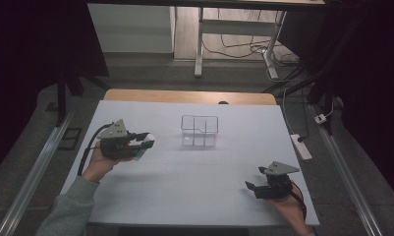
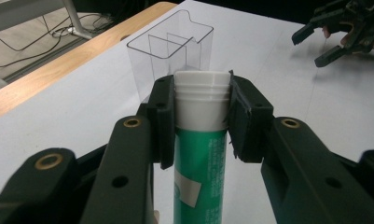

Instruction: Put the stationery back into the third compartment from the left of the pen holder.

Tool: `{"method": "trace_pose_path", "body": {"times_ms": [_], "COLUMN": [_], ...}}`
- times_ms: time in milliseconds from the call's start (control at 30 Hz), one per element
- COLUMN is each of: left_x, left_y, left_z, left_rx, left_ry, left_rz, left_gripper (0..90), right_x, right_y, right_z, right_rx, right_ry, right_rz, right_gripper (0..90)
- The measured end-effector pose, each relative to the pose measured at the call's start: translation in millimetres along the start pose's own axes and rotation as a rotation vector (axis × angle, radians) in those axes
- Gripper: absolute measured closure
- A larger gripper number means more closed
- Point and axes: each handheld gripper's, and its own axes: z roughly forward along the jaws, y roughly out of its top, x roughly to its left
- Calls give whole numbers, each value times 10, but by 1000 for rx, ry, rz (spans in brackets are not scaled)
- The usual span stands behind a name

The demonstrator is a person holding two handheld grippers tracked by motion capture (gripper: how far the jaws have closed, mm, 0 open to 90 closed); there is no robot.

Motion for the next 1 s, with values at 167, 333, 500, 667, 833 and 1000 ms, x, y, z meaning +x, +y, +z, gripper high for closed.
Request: {"method": "trace_pose_path", "body": {"times_ms": [167,333,500,667,833,1000], "left_x": [-9,-30,-40,-27,-17,-28], "left_y": [55,164,257,336,404,504], "left_z": [53,161,287,375,442,516], "left_rx": [-20,-35,-39,-44,-69,-86], "left_ry": [-3,-2,-9,-13,-36,-37], "left_rz": [-20,-23,-21,-29,-49,-43], "left_gripper": [641,641,641,641,641,641], "right_x": [4,6,1,2,3,-1], "right_y": [11,12,9,9,10,19], "right_z": [-14,-20,-17,-12,-10,-18], "right_rx": [-8,-12,-15,-11,-5,-26], "right_ry": [0,-1,0,-2,-8,-8], "right_rz": [2,3,5,4,6,18], "right_gripper": [207,207,208,209,210,208]}}
